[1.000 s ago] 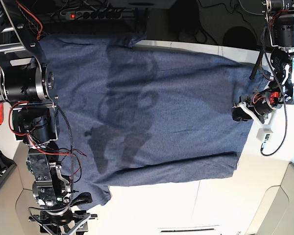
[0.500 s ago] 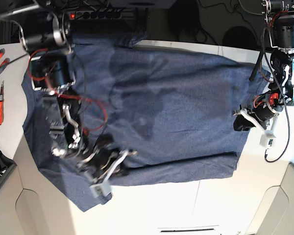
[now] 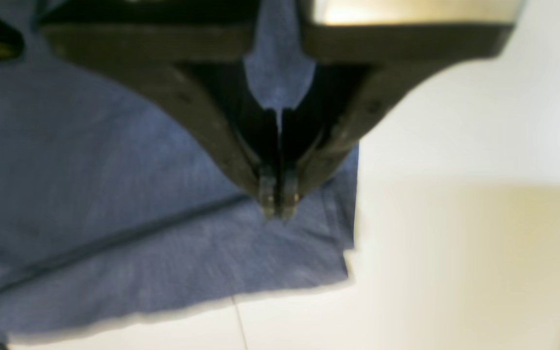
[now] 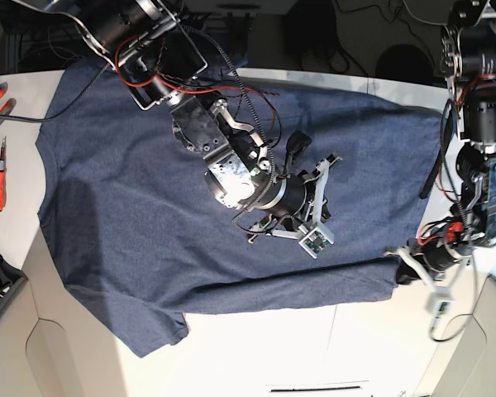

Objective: Layout the t-shirt on the table in an organized manner, then fold the t-shirt properly

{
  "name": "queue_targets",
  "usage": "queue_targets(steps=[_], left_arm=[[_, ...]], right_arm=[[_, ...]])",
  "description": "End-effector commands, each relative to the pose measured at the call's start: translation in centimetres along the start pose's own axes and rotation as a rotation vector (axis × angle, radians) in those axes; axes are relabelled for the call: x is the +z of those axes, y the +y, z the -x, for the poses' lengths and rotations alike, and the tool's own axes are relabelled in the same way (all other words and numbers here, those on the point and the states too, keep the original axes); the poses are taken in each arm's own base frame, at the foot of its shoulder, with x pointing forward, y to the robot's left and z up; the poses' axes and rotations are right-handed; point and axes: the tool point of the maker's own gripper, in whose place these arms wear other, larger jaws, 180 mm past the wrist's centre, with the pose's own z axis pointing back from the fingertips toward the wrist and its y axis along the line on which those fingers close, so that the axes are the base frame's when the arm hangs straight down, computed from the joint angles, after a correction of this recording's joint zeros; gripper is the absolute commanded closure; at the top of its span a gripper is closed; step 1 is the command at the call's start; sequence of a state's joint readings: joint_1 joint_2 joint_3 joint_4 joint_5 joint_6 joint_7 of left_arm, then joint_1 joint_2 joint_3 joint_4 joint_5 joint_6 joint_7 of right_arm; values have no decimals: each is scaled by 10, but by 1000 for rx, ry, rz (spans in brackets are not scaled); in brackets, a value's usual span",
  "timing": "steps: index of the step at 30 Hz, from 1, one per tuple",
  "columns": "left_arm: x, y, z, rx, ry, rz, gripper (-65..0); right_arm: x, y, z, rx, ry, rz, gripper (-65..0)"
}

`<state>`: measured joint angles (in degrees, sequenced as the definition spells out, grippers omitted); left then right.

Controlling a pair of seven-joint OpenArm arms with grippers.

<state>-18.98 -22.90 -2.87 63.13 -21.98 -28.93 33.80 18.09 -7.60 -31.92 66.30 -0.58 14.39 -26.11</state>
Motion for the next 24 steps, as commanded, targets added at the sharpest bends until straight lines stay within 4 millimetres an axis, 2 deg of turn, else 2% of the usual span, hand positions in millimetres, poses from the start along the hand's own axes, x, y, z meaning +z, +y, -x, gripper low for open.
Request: queue_targets(steps=[1,4,8,10,16,20,24], left_arm=[[-4,0,-17,-33,-26,5,0],[-25,-10,4,-116,67,21,0],[-42,-16,25,-219,150,34,0],[-48,-16,23,-251,153,20,0],[-56,-15,-12,-340,73,-25,0],[-58,-6,-29,-364,28,-44,0],[-63,2,-28,-326,39,-53,0]], right_arm=[[1,-8,-18,23,-38,31,0],[-2,-9,6,40,61,41,0],[-10,-11,53,21,197,35,0],[-12,-12,77,19,261,35,0],[-11,-4,133,-3,399,17,0],[-10,4,141,-8,412,-1,0],[-7,9,149,-3,446,-22,0]])
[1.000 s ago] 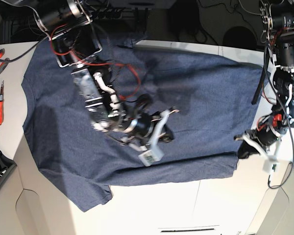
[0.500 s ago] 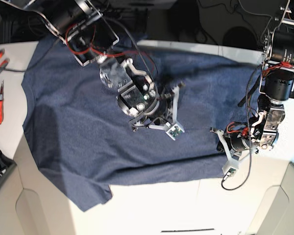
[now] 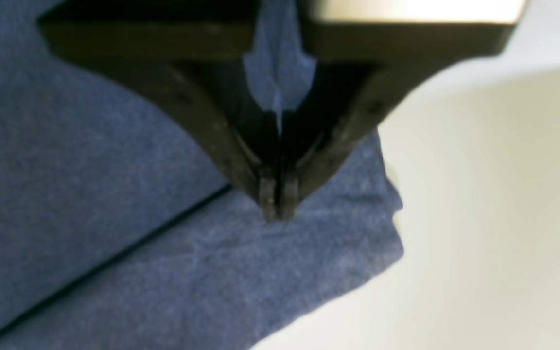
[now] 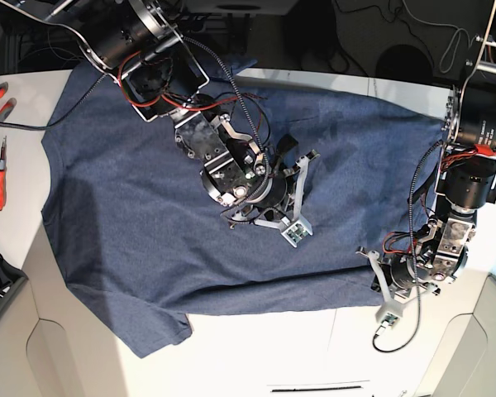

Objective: Layout the t-shirt on the table in an organized manner, then fold the t-shirt properly

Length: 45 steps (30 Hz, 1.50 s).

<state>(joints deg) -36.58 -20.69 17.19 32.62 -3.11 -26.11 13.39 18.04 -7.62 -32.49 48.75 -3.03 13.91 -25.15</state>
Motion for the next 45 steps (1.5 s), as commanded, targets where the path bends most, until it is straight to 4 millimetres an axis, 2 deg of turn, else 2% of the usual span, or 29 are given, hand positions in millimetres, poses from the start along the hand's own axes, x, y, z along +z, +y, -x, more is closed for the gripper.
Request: queue_targets(steps=[1,6,12,17,22,27,30,32,37,45], left_arm=[[3,14,-25,6,-63,-26,0],[2,13,-22,11,-55,-19,0],[9,-29,-23,29,-50,229,0],[9,-31,-18,41,-28,235,0],[8,-36,-5,43,1,244,0],[6,-51,20,46,75,268,0],[6,-53,26,50,83,271,0],[7,-51,24,68,72,270,0],[12,-46,4,147,2,283,0],[18,-52,-26,190,-73,318,0]], right_arm=[[1,4,42,22,181,-14,0],[4,5,73,16,279,-17,0],[11,6,103,9,312,-19,0],[23,4,123,11,311,-7,0],[33,2,131,19,296,6,0],[35,-2,132,23,296,13,0],[36,-3,133,23,298,13,0],[35,-3,133,23,297,13,0],[36,-3,133,23,298,13,0],[36,-3,133,23,298,13,0]])
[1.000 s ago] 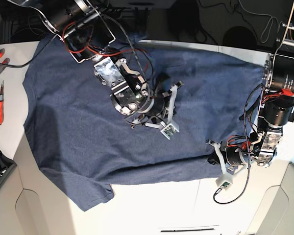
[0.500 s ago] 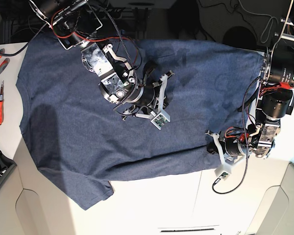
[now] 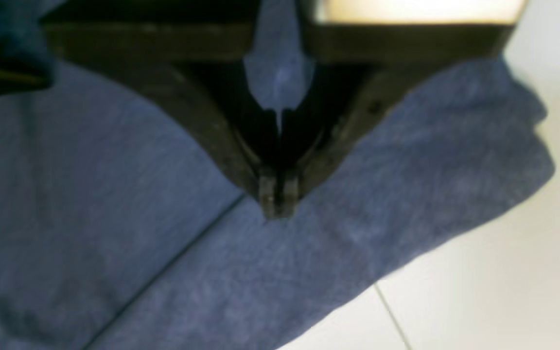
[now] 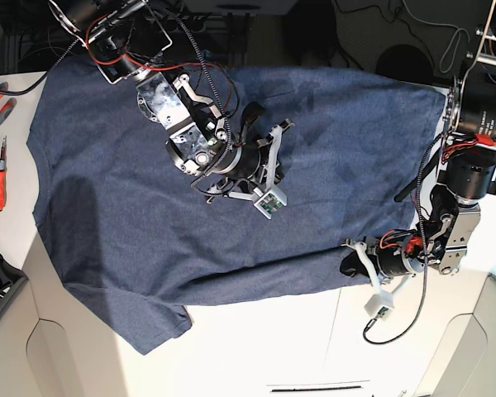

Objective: Layout the t-shirt on the table in an organized manner, then fold the t-shirt properly

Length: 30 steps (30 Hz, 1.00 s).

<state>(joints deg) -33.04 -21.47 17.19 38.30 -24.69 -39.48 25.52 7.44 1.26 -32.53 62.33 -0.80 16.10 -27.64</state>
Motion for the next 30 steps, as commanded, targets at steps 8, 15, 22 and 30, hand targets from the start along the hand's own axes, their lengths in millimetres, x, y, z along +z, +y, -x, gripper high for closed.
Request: queue_targets(steps=[8,15,22,30], left_arm=[[5,3,0,-11,30,1,0],[4,3,12,-32,64,-8,0],[4,14,16,-188,75,-67,0],[28,81,-45,-407,-165,-517,0]], right_arm=[[5,-10,67,31,259,42,0],[5,-8,69,30,265,39,0],[6,2,81,21,283,22,0],[6,11,92,14,302,7,0]])
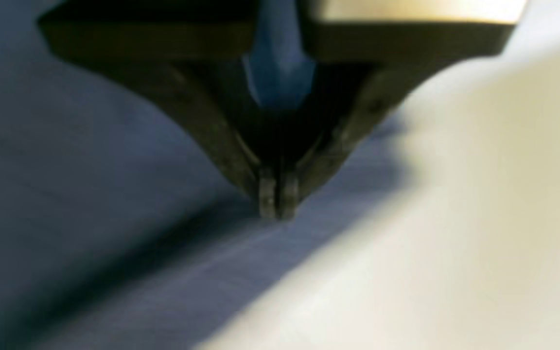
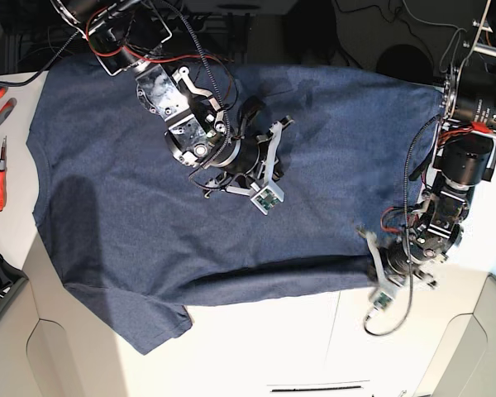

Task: Layout the t-shirt on the table in an organized manner, then fold the t-shirt properly
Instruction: 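Drag the shirt hem outward with the left gripper and release it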

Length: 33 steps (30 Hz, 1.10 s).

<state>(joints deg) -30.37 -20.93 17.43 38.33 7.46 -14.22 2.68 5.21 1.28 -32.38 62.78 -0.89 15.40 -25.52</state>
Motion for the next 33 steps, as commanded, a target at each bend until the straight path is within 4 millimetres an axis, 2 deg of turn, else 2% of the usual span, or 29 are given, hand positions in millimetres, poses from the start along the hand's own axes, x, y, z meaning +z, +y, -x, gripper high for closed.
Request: queue_targets(steps=[1,2,4,7,8,9,10,11,13,14,18,22,25,29,33], left_arm=[[5,60,-33,-23,-82,-222,0],[13,92,-43,-31,-106,-387,0],[30,137,-66,-12,-167,-570,0],[42,181,-91,85,-205,-625,0],[41,189,-92,116,-187,-590,0],[36,188,-93,136,-158,-504,0],[30,179,-92,150,-124,-374,0],[25,159,-93,157,-101,-201,0],[31,101,-92,131,-76,194,0],[34,103,-83,170,-43,201,0],[35,83,-51,239,27,249,0],[36,50,-9,245,80,289,0],[36,25,14,236,103,320,0],[36,-1,25,254,118,359,0],[35,-9,14,290,80,377,0]], right_arm=[[8,-2,85,35,320,20,0],[8,-3,85,36,320,21,0],[9,-3,85,37,321,22,0],[9,-3,85,36,321,22,0],[9,-3,85,36,321,22,0],[9,-3,86,36,322,22,0],[9,-4,86,36,323,23,0],[9,-5,87,37,324,24,0],[10,-7,89,39,328,28,0],[10,-8,90,40,330,30,0],[12,-12,92,47,335,34,0],[11,-12,91,48,334,34,0],[12,-12,92,48,335,33,0],[12,-12,92,48,335,33,0],[12,-12,92,48,338,33,0]])
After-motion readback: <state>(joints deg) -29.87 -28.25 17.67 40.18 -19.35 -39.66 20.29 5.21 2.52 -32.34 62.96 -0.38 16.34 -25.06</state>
